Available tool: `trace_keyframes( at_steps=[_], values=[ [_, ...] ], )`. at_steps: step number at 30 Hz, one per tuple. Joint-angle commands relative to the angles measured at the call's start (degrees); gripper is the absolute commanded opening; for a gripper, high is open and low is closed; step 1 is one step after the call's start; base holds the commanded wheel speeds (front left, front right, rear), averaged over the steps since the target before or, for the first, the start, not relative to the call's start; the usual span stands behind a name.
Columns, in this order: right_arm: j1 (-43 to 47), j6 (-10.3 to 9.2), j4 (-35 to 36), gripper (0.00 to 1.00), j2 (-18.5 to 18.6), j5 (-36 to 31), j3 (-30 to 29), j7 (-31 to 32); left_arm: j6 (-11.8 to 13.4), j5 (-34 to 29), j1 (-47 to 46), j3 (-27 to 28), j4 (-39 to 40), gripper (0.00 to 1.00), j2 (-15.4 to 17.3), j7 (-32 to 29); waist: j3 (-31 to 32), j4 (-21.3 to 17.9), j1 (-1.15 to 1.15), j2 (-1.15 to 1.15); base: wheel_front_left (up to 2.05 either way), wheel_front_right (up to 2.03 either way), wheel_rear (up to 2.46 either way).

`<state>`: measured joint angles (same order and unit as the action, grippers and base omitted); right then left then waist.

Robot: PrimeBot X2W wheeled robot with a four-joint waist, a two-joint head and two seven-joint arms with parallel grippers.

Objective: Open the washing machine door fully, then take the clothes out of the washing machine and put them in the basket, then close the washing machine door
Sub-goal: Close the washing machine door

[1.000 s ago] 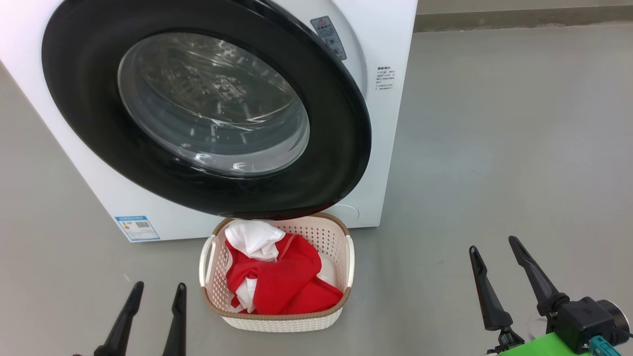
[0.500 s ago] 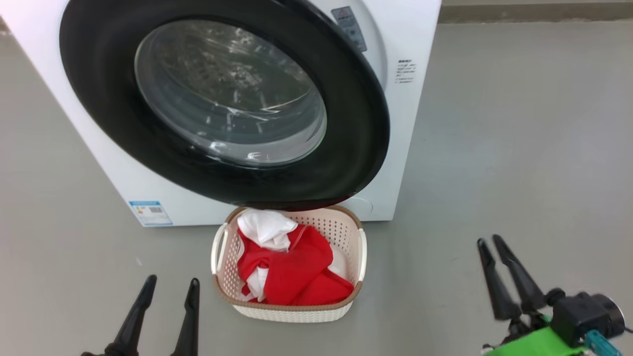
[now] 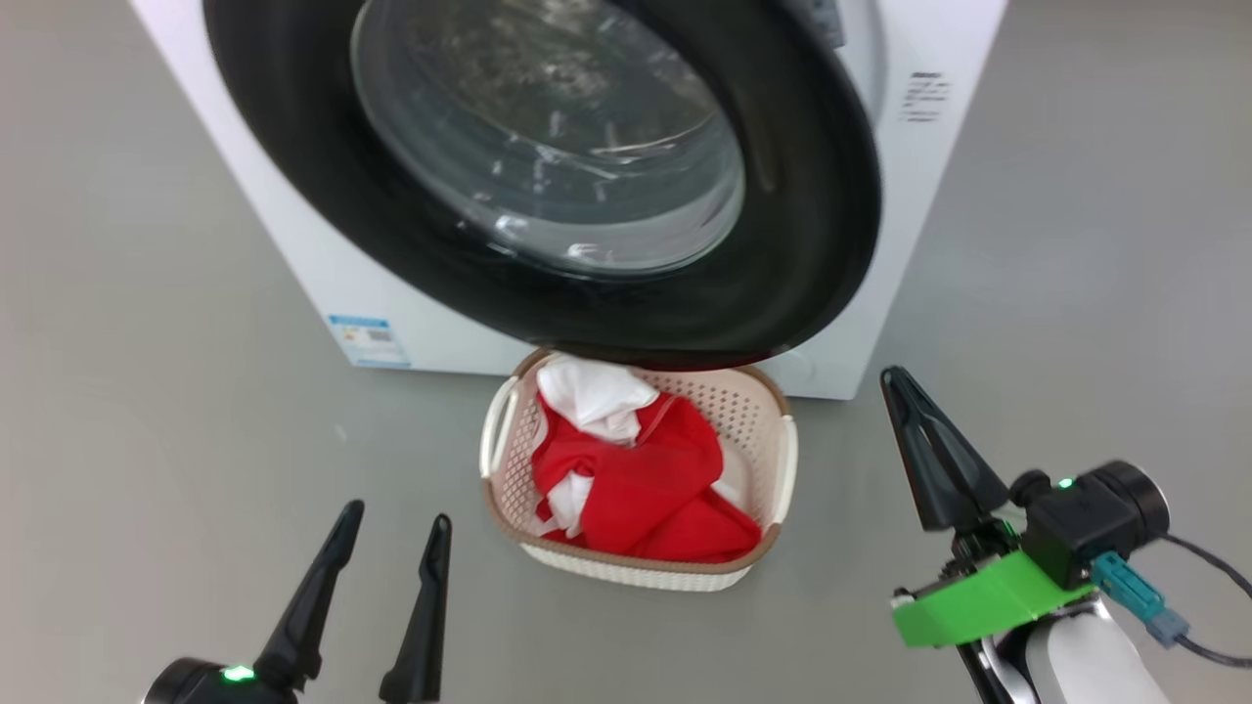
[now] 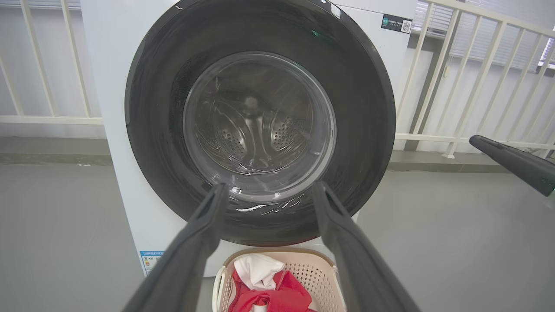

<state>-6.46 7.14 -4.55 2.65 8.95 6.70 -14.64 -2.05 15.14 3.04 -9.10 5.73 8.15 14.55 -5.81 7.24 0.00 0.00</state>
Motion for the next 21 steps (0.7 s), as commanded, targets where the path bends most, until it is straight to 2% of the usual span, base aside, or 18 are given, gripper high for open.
trace_keyframes(
  at_steps=[1, 10, 21],
  values=[
    [-3.4, 0.35, 0.7, 0.00, 0.2, -0.5, 2.0, -0.4, -0.1, -0.4, -2.8, 1.4, 2.1, 1.00, 0.0, 0.4, -2.4, 2.9, 0.00, 0.00, 0.00, 0.00, 0.00],
    [-11.7, 0.35, -3.8, 0.00, 0.2, -1.7, 2.9, -0.4, -0.6, -0.5, -4.8, -0.3, 1.2, 1.00, -1.4, 0.4, -5.0, 6.9, 0.00, 0.00, 0.00, 0.00, 0.00],
    [-20.9, 0.35, -10.0, 0.00, 0.2, -4.0, -0.1, -0.4, -1.5, -0.5, -6.8, -1.5, 0.2, 1.00, -3.0, 0.4, -8.4, 10.0, 0.00, 0.00, 0.00, 0.00, 0.00]
  ],
)
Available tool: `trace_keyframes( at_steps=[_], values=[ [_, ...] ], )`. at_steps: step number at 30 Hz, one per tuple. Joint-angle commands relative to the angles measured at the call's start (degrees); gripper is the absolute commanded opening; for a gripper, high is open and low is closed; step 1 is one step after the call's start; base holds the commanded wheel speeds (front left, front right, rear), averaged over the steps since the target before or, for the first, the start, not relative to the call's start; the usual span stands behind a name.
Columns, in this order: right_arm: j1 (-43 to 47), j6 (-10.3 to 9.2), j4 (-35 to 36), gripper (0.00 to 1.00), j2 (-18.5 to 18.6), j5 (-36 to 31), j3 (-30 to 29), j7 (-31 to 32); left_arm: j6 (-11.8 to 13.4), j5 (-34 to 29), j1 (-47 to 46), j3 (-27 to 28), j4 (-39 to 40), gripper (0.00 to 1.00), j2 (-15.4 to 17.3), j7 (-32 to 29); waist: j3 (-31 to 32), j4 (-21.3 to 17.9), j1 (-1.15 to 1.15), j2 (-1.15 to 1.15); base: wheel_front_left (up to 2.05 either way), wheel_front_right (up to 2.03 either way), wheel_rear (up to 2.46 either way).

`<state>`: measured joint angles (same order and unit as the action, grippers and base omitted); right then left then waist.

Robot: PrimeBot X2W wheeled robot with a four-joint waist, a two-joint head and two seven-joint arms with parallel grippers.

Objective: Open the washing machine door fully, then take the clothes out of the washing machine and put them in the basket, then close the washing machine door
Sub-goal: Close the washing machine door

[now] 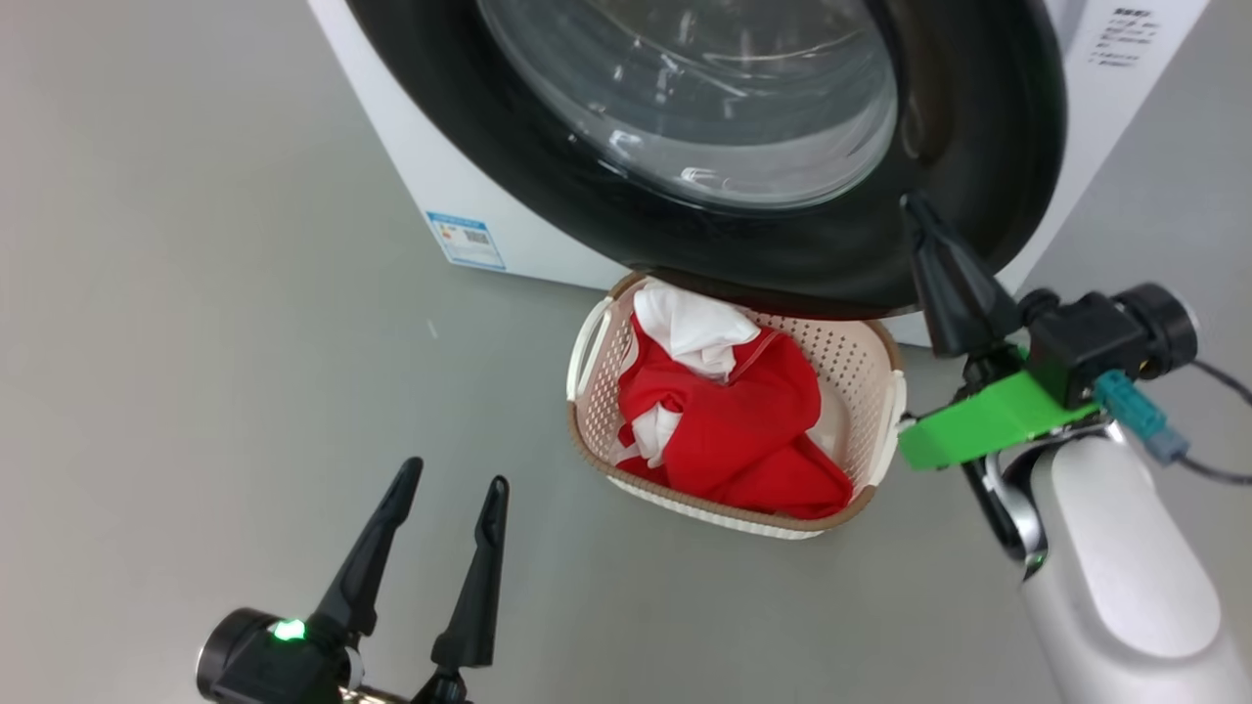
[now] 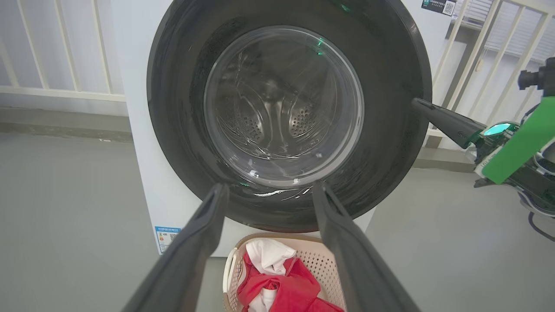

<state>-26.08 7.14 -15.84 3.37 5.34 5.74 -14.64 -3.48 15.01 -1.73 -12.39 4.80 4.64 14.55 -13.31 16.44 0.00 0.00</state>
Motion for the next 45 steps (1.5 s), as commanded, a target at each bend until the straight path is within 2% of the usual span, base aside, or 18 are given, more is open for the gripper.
trace_keyframes(
  at_steps=[1, 16, 31, 45],
  values=[
    [-1.9, 0.35, 1.0, 0.00, -0.5, -0.7, 0.3, -0.4, -0.1, -0.5, -2.1, 1.9, 1.1, 1.00, 0.4, 0.4, -1.1, 1.0, 0.00, 0.00, 0.00, 0.00, 0.00],
    [-8.6, 0.35, -2.5, 0.00, -0.4, -4.4, -7.7, -0.4, -1.0, -1.2, -3.3, 2.7, 1.0, 1.00, -0.4, 0.4, -3.4, 1.5, 0.00, 0.00, 0.00, 0.00, 0.00],
    [-16.9, 0.35, -8.5, 0.00, 3.2, -6.2, -10.1, -0.4, -1.7, -1.2, -5.0, 2.2, 0.9, 1.00, -1.1, 0.4, -6.3, 2.6, 0.00, 0.00, 0.00, 0.00, 0.00],
    [-28.6, 0.35, -18.0, 0.00, 5.1, -7.6, -11.7, -0.4, -2.1, -0.7, -6.6, 1.9, 0.5, 1.00, -1.4, 0.4, -9.1, 3.1, 0.00, 0.00, 0.00, 0.00, 0.00]
  ],
)
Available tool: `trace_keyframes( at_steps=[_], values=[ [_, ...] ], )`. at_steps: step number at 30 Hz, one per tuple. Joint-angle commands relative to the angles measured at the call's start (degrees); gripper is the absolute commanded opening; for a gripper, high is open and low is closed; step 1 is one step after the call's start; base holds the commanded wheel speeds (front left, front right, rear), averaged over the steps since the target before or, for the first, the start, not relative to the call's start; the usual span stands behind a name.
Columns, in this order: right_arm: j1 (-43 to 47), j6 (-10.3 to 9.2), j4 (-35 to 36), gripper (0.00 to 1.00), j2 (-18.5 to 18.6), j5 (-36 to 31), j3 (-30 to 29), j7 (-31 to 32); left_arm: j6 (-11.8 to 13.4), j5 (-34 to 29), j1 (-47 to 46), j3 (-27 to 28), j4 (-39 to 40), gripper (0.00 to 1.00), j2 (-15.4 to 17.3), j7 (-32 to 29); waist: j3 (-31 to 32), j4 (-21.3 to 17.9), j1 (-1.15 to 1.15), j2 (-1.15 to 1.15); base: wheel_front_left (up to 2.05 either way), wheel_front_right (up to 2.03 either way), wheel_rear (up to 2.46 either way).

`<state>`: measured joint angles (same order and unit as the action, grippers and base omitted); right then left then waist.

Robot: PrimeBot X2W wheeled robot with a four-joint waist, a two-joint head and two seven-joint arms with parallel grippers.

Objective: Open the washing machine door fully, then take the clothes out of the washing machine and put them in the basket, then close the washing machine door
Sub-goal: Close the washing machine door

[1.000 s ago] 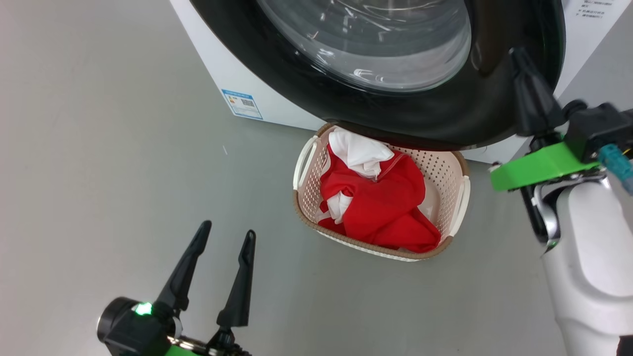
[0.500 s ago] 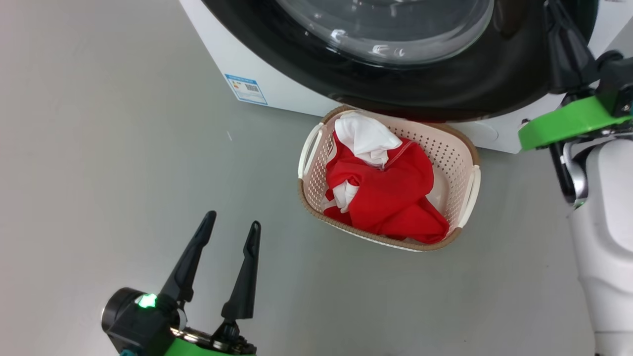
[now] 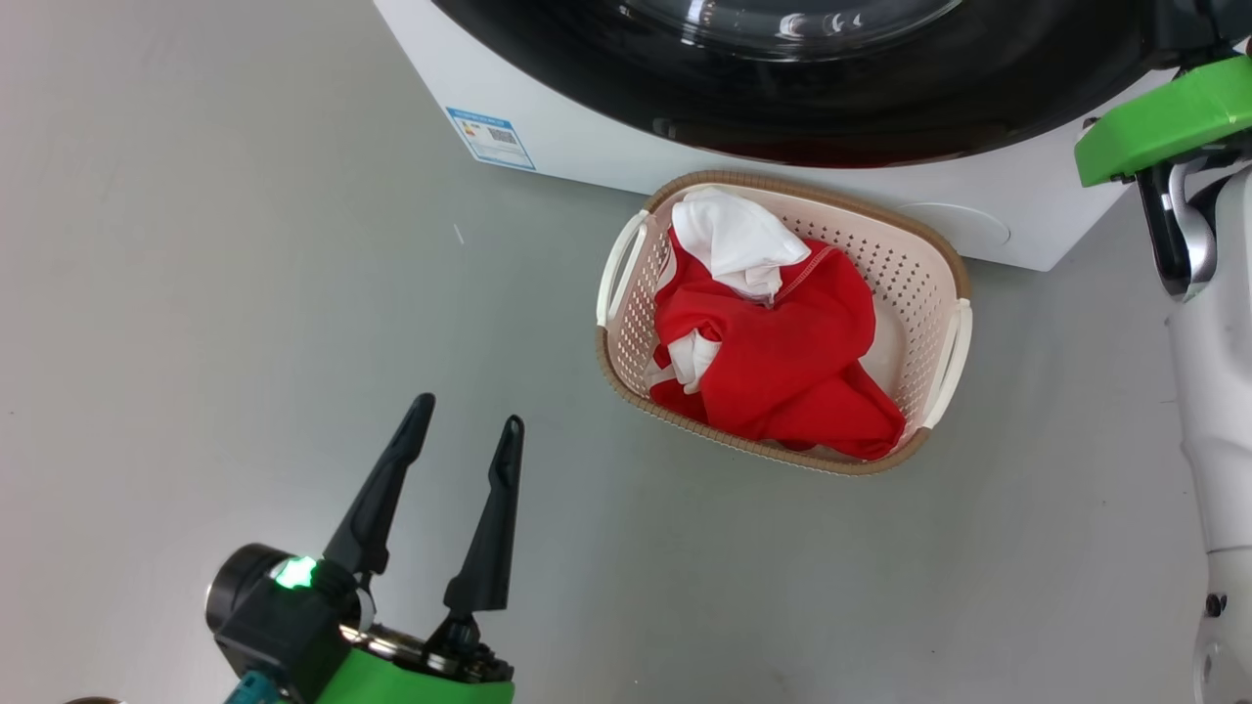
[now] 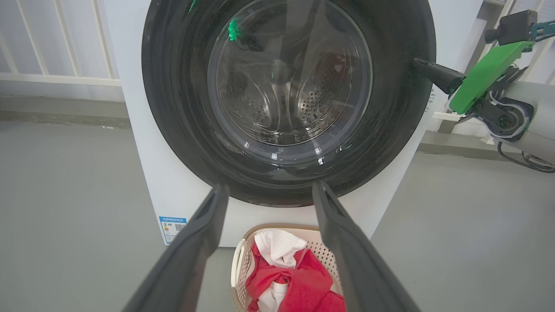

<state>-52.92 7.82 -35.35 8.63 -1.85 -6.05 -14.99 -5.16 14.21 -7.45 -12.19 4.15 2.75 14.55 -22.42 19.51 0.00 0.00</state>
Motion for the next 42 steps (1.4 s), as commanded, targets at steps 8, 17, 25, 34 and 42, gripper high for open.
trace_keyframes(
  at_steps=[8, 17, 25, 34, 42],
  values=[
    [-6.2, -0.33, -2.8, 0.00, 0.3, -1.8, -1.0, 0.0, -0.6, 0.4, -1.6, 0.9, 0.4, 1.00, 0.4, 0.4, -0.5, 0.6, 0.00, 0.00, 0.00, 0.00, 0.00],
    [-3.5, -0.33, -1.7, 0.00, -1.7, -0.9, 0.4, 0.0, -0.3, 1.0, -1.4, 1.5, 0.2, 1.00, 0.3, 0.4, 1.0, -0.8, 0.00, 0.00, 0.00, 0.00, 0.00],
    [4.3, -0.33, 2.4, 0.28, -4.1, 2.6, 4.7, 0.0, -0.1, 3.1, -0.7, 2.3, -0.7, 1.00, 0.2, 0.4, 3.7, -3.6, 0.00, 0.00, 0.00, 0.00, 0.00],
    [14.4, -0.33, 7.9, 1.00, -5.4, 6.0, 9.7, 0.0, -0.2, 5.6, 0.4, 2.2, -2.8, 1.00, 0.2, 0.4, 7.6, -7.5, 0.00, 0.00, 0.00, 0.00, 0.00],
    [24.4, -0.33, 15.5, 1.00, -5.7, 9.3, 14.1, 0.0, 1.0, 6.3, 1.4, 3.8, -2.6, 1.00, 0.2, 0.4, 10.1, -11.5, 0.00, 0.00, 0.00, 0.00, 0.00]
  ],
)
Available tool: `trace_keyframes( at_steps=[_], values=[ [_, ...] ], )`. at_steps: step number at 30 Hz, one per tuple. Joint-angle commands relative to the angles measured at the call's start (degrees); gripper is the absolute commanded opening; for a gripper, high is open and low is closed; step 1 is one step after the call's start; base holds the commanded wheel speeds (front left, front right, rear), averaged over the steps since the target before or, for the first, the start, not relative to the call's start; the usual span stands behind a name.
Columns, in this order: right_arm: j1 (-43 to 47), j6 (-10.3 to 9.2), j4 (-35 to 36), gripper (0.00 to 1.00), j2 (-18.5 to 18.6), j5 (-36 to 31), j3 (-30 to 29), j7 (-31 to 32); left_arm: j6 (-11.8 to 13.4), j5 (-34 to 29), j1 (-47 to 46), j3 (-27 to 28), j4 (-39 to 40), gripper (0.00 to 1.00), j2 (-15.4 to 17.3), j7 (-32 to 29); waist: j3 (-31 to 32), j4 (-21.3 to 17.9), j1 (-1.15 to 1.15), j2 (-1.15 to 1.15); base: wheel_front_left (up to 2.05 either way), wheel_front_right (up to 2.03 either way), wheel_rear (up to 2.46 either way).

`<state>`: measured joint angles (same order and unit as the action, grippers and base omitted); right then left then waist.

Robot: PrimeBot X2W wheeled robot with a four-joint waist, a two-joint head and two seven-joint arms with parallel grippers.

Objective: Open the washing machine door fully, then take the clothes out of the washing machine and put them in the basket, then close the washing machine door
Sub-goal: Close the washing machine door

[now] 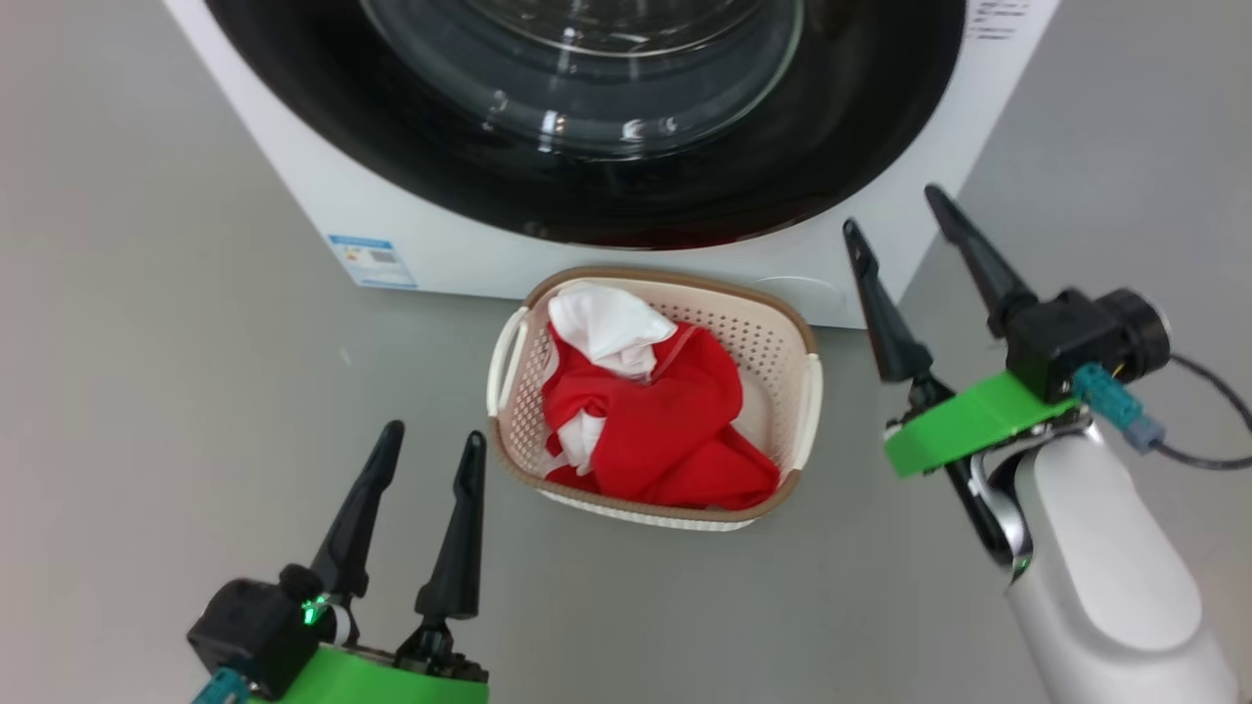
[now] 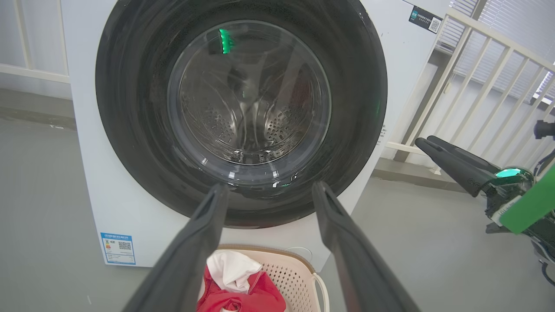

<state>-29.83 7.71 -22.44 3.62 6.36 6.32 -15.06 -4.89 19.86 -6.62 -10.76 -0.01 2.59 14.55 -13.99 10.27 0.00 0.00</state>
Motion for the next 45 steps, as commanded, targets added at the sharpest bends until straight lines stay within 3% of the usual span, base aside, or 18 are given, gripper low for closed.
trace_keyframes(
  at_steps=[1, 9, 19, 45],
  values=[
    [3.5, -0.22, 4.3, 1.00, -0.7, 2.2, 2.8, 0.1, 1.2, 0.6, 0.8, 2.9, 1.6, 1.00, 0.3, 0.4, 2.2, -3.5, 0.00, 0.00, 0.00, 0.00, 0.00],
    [9.3, -0.22, 9.0, 1.00, -0.7, 3.2, 3.3, 0.1, 1.8, -0.3, 1.6, 4.7, 2.1, 1.00, 0.3, 0.4, 4.4, -7.5, 0.00, 0.00, 0.00, 0.00, 0.00],
    [15.1, -0.22, 14.2, 1.00, -0.7, 1.9, -2.1, 0.1, 2.6, -3.9, 3.6, 7.6, 4.2, 1.00, 0.3, 0.4, 7.3, -11.1, 0.00, 0.00, 0.00, 0.00, 0.00],
    [33.1, -0.22, 26.2, 1.00, -0.7, -0.5, -8.1, 0.1, 1.7, -6.9, 11.9, 13.0, 5.8, 1.00, 0.3, 0.4, 15.6, -13.4, 0.00, 0.00, 0.00, 0.00, 0.00]
  ],
)
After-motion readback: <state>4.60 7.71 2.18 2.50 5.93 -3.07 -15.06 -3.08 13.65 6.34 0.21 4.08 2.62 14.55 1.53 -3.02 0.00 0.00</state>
